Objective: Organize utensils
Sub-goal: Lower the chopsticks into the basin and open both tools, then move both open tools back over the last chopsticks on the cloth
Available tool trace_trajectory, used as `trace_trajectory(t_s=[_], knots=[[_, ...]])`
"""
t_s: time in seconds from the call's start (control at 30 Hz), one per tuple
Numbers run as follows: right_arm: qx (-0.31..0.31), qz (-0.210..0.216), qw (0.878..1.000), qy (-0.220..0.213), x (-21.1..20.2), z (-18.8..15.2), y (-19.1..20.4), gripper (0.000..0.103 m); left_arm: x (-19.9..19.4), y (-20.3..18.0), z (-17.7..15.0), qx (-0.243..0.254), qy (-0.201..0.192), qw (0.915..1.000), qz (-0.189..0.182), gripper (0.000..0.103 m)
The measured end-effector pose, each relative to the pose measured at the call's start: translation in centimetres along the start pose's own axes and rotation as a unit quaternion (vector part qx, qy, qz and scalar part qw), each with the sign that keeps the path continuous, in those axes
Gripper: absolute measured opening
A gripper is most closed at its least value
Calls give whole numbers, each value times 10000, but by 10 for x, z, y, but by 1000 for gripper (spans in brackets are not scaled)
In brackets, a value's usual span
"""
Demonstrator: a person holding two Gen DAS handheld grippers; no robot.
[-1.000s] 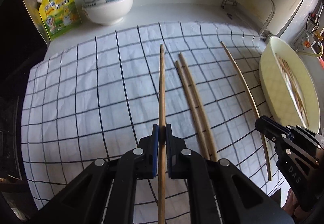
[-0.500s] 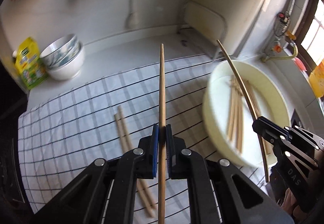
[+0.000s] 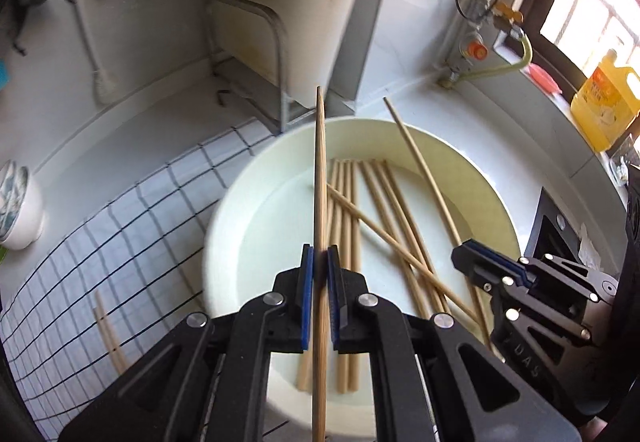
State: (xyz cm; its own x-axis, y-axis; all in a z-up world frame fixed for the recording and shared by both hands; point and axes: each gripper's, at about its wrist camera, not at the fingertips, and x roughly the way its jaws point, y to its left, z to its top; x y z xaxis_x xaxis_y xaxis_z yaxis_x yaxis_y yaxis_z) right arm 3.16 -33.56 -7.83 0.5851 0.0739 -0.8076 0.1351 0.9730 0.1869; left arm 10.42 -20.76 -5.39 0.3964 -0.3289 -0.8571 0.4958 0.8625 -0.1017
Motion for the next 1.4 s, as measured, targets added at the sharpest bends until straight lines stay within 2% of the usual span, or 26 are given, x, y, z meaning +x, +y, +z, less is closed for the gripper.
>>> trace_trajectory(t_s=[0.1, 0.27, 0.3, 0.33, 0.43, 0.57, 1.23, 1.33, 1.4], knots=[[102, 9, 9999, 138, 13, -3, -8, 6, 22, -10, 1, 103, 223, 9997, -17, 8], [249, -1, 9993, 266, 22, -6, -20, 6, 37, -14, 0, 177, 415, 9990, 36, 8], [255, -4, 9993, 288, 24, -6, -22, 6, 38, -14, 0, 169, 410, 9990, 47, 9], [265, -12, 9992, 299, 24, -6, -23, 7, 38, -14, 1, 163, 403, 9990, 57, 14], [311, -2, 9992, 247, 19, -6, -23, 10, 33, -10, 0, 159, 348, 9992, 124, 25], [290, -20, 9994, 166, 12, -4, -24, 13, 26, -6, 0, 73, 319, 9993, 157, 29], [-65, 139, 9999, 47, -21, -12, 18, 20, -31, 31, -32, -345, 29, 9987, 380, 36], [-153, 209, 9997, 45, -25, -15, 31, 28, -41, 40, -39, -454, -24, 9981, 404, 40], [-233, 252, 9994, 46, -27, -18, 42, 28, -46, 46, -44, -521, -62, 9977, 429, 43]])
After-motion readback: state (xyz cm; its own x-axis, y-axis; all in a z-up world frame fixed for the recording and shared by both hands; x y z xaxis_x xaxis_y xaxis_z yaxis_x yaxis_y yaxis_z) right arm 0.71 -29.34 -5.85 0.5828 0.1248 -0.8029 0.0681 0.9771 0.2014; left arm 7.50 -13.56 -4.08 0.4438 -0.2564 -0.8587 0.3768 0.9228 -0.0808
